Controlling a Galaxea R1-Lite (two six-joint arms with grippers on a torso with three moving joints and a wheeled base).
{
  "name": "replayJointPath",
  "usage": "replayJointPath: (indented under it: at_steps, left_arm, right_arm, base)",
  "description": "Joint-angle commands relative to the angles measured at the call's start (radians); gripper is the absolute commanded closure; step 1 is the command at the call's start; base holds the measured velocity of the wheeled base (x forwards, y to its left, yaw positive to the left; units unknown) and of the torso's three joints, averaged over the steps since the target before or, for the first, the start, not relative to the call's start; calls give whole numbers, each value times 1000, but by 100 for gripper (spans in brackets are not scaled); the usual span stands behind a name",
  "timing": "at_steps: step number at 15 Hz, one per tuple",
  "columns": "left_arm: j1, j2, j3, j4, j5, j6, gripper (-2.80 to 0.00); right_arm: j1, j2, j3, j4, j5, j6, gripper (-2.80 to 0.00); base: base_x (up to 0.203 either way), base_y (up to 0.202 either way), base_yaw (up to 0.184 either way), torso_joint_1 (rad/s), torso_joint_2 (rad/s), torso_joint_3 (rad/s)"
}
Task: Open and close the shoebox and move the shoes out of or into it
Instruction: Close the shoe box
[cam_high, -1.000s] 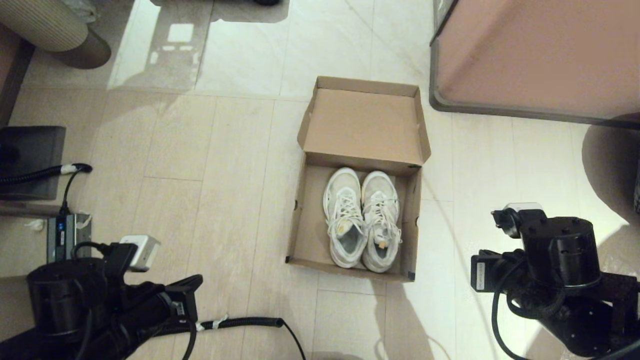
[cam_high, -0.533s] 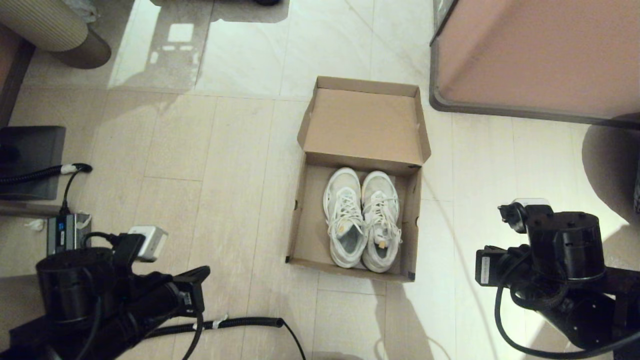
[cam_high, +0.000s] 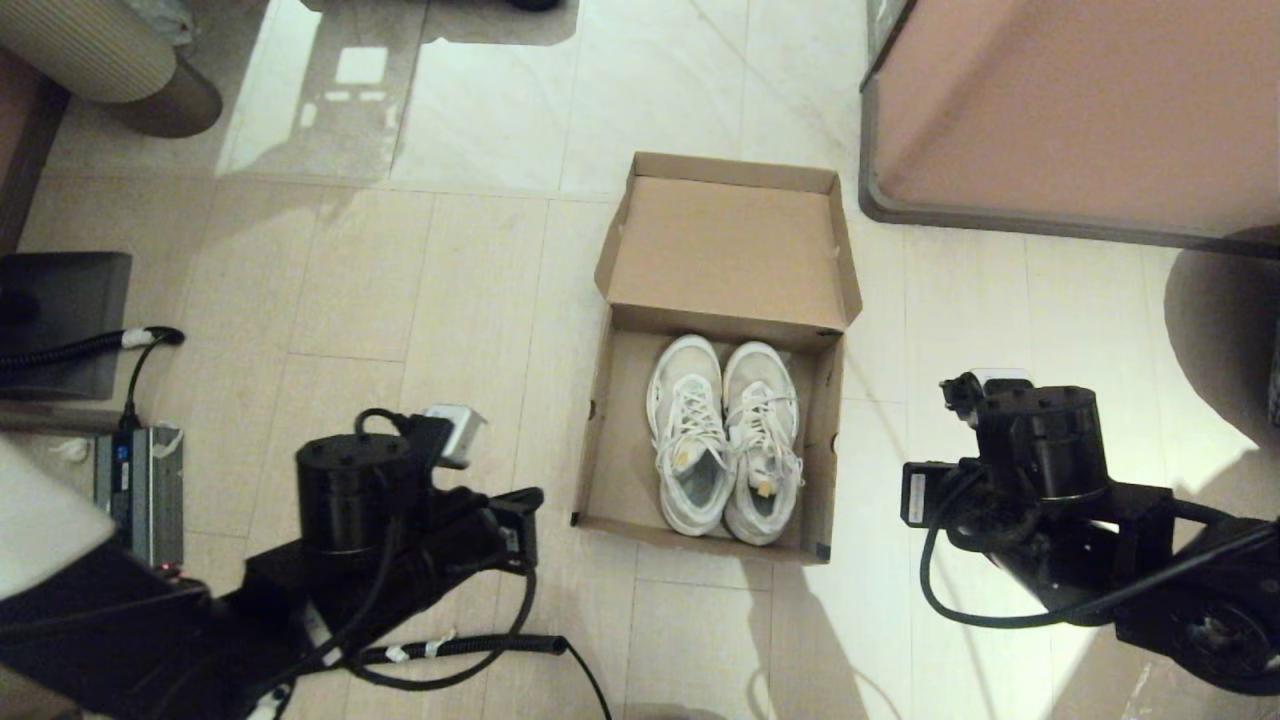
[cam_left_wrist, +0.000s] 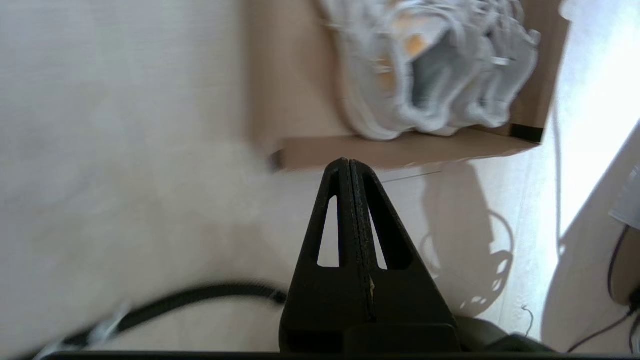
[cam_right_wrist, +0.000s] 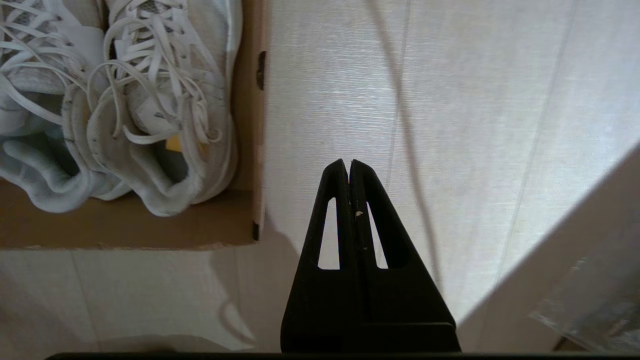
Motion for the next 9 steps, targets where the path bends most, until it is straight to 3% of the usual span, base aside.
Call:
replayJointPath:
  at_steps: [1,4,7,9]
  left_arm:
    - [-55,159,-102,-8,1,0,0]
    - [-88,250,-247,14,10,3,0]
    - [-80,267,-379,169,8,2,0]
    - [-64,288,-477,255,1,1,0]
  right_arm:
    - [-1,95,-58,-4,12,25,0]
    - [2,140,-116,-4,57,32,0]
    - [1,163,-119,-4,161,33,0]
    - [-1,180,-134,-4,165,33,0]
  base:
    - [0,0,0,0,0,0]
    - [0,0,0,0,0,0]
    - [0,0,0,0,0,0]
    - [0,0,0,0,0,0]
